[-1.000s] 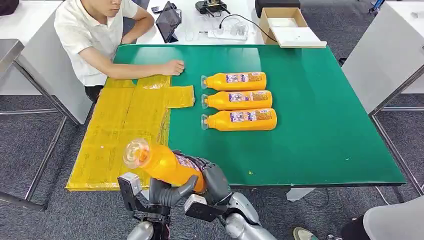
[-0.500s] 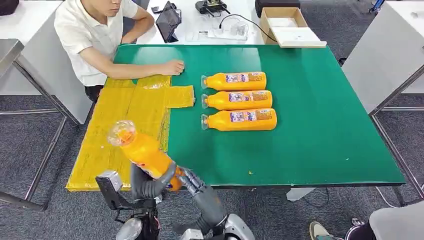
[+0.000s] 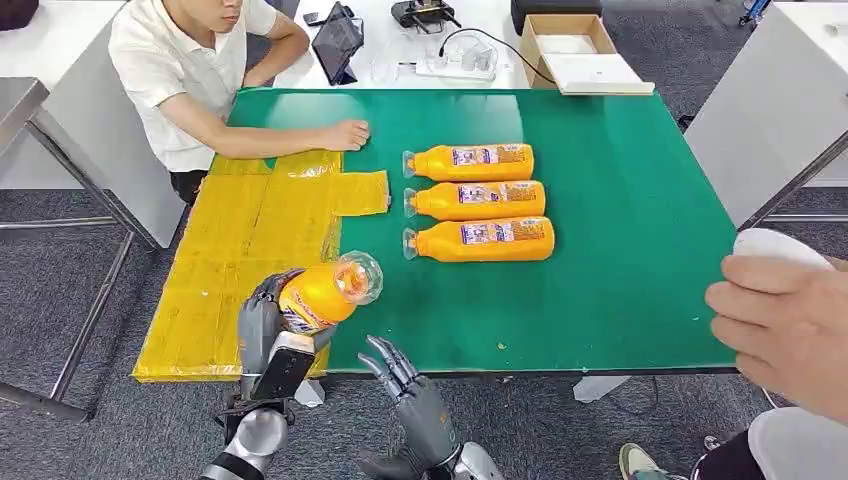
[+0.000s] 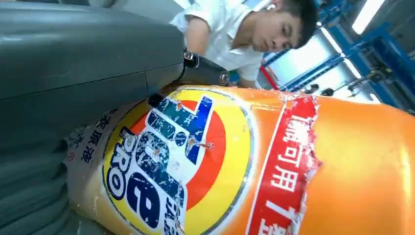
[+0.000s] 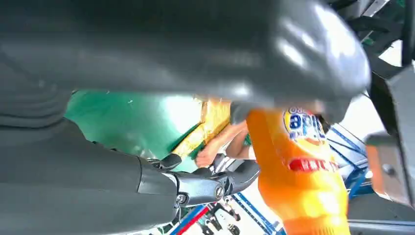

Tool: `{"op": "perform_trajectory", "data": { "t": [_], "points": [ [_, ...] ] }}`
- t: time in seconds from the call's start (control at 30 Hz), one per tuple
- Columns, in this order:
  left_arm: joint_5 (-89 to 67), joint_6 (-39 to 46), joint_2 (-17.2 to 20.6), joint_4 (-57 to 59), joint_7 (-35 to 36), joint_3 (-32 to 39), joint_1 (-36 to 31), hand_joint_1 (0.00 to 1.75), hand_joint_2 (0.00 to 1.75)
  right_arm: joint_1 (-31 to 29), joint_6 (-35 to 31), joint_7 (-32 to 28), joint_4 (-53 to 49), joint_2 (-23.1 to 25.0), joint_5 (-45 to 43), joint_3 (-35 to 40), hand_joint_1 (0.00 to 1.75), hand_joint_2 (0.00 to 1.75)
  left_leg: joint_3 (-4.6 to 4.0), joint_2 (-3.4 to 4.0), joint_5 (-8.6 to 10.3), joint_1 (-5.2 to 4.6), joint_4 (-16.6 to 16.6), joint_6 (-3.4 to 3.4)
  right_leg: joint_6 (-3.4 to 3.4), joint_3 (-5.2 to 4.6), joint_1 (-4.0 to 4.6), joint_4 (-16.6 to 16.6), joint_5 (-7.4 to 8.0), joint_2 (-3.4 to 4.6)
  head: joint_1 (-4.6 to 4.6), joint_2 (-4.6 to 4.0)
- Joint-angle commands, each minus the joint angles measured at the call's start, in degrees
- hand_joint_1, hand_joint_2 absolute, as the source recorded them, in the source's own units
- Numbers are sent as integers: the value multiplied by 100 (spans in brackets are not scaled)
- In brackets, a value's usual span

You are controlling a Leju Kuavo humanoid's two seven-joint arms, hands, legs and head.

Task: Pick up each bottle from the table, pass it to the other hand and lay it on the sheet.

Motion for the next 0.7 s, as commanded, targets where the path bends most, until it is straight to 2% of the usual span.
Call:
{"op": "perform_trajectory", "data": {
  "t": [0.03,0.07,0.17,0.2,0.3,0.43,0.53,0.7],
  "points": [
    [10,-2,24,613,16,257,-282,175,175,26,-37,-32,-36,-78,-5,35,0,0,15,5,-4,5,-5,-9,-10,16,6,-6,-3,-3,0,0],
    [10,-2,24,613,16,257,-282,175,175,26,-37,-32,-36,-78,-5,35,0,0,25,8,-7,8,-7,-13,-15,27,10,-8,-6,-6,0,0],
    [-2671,11,8,1100,963,1176,-526,175,175,138,-196,-68,-189,0,-195,-232,0,0,16,3,-5,9,-1,-13,-15,19,10,-4,-6,-11,0,0],
    [-3129,11,116,1609,1276,1140,-776,175,175,146,-146,-74,-203,16,-239,-259,0,0,12,3,-2,7,-4,-10,-12,13,8,-6,-1,-7,0,0],
    [-3232,-255,483,3000,1796,835,-1593,175,175,146,66,-163,-185,98,-381,-292,0,0,13,-4,4,4,-9,-11,-12,14,4,-6,0,-13,0,0],
    [-3569,-736,697,4102,2365,665,-2424,175,175,52,181,-241,-32,188,-489,-291,0,0,15,1,6,11,-6,-20,-20,16,12,-3,1,-12,-2,-2],
    [-4171,-1109,864,4569,3096,370,-2920,175,175,-32,203,-241,14,218,-558,-244,0,0,12,-9,14,13,-1,-23,-33,16,14,3,8,-23,0,0],
    [-4143,-1516,866,4795,3386,502,-3232,175,175,-37,240,-241,56,253,-643,-200,0,0,21,22,13,15,-2,-30,-37,15,15,9,16,6,0,-2]
  ]
}}
